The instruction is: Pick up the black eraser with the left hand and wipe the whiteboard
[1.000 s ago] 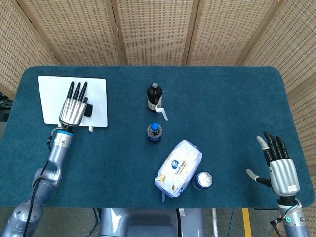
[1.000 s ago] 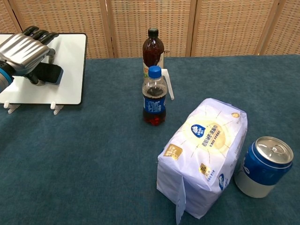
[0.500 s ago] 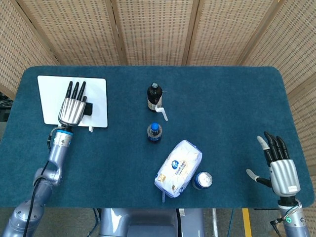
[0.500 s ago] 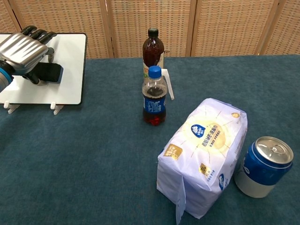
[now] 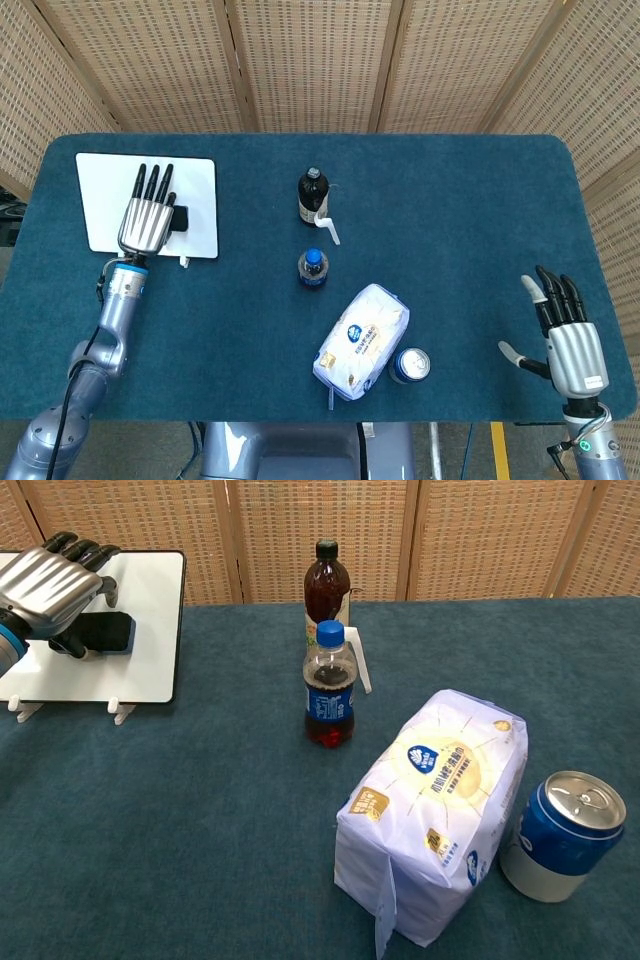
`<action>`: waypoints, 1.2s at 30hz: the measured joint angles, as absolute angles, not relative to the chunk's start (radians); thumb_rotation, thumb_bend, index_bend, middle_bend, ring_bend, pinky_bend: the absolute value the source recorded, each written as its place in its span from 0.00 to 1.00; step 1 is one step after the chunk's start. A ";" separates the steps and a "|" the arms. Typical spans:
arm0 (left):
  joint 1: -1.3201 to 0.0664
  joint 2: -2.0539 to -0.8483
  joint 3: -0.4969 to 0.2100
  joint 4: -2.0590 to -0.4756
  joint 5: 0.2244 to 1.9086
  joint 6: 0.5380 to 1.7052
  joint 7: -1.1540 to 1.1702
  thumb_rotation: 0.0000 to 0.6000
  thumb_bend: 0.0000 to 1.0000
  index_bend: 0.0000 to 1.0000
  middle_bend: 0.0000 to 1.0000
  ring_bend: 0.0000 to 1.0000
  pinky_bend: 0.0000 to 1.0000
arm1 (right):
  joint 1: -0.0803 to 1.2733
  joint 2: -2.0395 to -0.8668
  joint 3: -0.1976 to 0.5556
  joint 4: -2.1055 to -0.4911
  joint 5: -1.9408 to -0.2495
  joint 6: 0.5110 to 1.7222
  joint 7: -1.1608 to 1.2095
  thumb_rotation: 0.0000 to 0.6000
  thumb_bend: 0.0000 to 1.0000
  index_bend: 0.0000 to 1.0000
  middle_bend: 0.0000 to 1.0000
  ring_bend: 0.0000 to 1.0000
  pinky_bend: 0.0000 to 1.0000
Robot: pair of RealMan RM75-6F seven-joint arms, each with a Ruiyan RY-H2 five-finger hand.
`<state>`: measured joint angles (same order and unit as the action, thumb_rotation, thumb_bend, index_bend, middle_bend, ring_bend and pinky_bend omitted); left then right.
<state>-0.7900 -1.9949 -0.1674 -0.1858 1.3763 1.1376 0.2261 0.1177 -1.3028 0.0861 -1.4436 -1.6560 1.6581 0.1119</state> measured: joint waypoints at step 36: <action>-0.788 -1.991 -0.171 -0.191 1.371 1.128 0.241 0.81 0.00 0.31 0.00 0.00 0.00 | 0.115 -1.312 0.091 -1.426 -1.674 1.696 0.135 1.00 0.00 0.00 0.00 0.00 0.00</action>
<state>-0.7879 -1.9908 -0.1712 -0.1906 1.3707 1.1281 0.2413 0.1148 -1.3120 0.0911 -1.4263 -1.6737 1.6961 0.1345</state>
